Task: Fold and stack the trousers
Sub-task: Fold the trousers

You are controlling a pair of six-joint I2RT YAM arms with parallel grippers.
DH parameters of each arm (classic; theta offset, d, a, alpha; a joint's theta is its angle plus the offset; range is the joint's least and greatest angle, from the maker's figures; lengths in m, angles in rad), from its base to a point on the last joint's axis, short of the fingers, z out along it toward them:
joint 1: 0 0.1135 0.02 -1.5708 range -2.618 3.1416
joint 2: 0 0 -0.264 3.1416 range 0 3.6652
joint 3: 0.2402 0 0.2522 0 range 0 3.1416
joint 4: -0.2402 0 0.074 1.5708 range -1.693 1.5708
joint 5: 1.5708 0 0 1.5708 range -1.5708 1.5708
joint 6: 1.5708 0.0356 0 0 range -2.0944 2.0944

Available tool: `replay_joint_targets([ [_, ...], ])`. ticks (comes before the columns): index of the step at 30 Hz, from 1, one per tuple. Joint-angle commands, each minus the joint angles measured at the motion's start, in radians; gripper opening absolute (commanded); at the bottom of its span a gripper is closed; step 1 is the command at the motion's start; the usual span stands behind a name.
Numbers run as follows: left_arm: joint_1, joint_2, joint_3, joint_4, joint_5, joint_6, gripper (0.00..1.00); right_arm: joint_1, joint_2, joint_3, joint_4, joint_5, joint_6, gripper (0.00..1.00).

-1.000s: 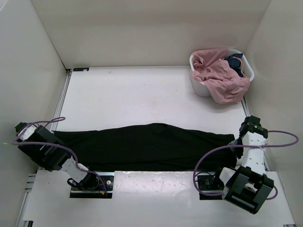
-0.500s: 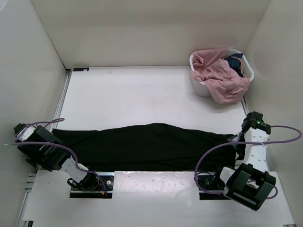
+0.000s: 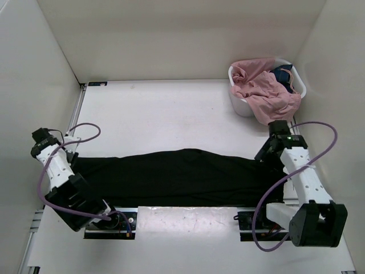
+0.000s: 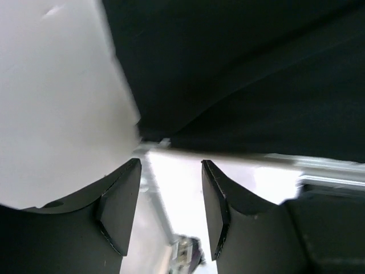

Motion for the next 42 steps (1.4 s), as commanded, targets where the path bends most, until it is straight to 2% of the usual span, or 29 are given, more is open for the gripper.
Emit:
replay_joint_targets([
  [1, -0.043, 0.078, 0.010, -0.002, 0.081, -0.136, 0.58, 0.052, 0.058, -0.085, 0.077, 0.004, 0.098, 0.64],
  [5, -0.089, 0.220, -0.025, 0.099, 0.024, -0.215, 0.57, 0.052, 0.209, -0.181, 0.174, 0.004, 0.165, 0.62],
  [7, -0.124, 0.242, -0.056, 0.143, 0.015, -0.239, 0.57, 0.052, 0.260, -0.191, 0.211, 0.004, 0.188, 0.61],
  [11, -0.251, 0.308, -0.140, 0.281, -0.051, -0.311, 0.57, 0.032, 0.399, -0.179, 0.285, 0.082, 0.215, 0.58],
  [14, -0.295, 0.391, -0.140, 0.344, -0.051, -0.389, 0.57, -0.014, 0.475, -0.123, 0.326, 0.155, 0.225, 0.58],
  [17, -0.331, 0.464, -0.073, 0.354, -0.051, -0.431, 0.57, -0.058, 0.538, -0.028, 0.335, 0.200, 0.211, 0.58],
  [22, -0.425, 0.524, 0.050, 0.335, -0.017, -0.470, 0.57, -0.083, 0.618, 0.186, 0.371, 0.200, 0.108, 0.58],
  [26, -0.434, 0.579, 0.145, 0.282, 0.041, -0.506, 0.57, -0.083, 0.697, 0.334, 0.338, 0.200, 0.070, 0.58],
  [31, -0.453, 0.607, 0.226, 0.222, 0.124, -0.528, 0.57, -0.092, 0.716, 0.412, 0.351, 0.145, -0.054, 0.59],
  [32, -0.453, 0.607, 0.239, 0.205, 0.124, -0.528, 0.57, -0.092, 0.716, 0.450, 0.307, 0.116, -0.073, 0.59],
  [36, -0.465, 0.593, 0.239, 0.193, 0.124, -0.528, 0.58, -0.092, 0.649, 0.419, 0.266, -0.002, -0.107, 0.71],
  [38, -0.465, 0.583, 0.230, 0.193, 0.113, -0.528, 0.58, -0.101, 0.532, 0.368, 0.266, -0.026, -0.090, 0.78],
  [39, -0.465, 0.573, 0.221, 0.183, 0.113, -0.528, 0.59, -0.101, 0.492, 0.321, 0.256, -0.026, -0.078, 0.85],
  [42, -0.465, 0.564, 0.199, 0.174, 0.113, -0.528, 0.59, -0.136, 0.343, 0.213, 0.256, -0.012, -0.010, 0.93],
])
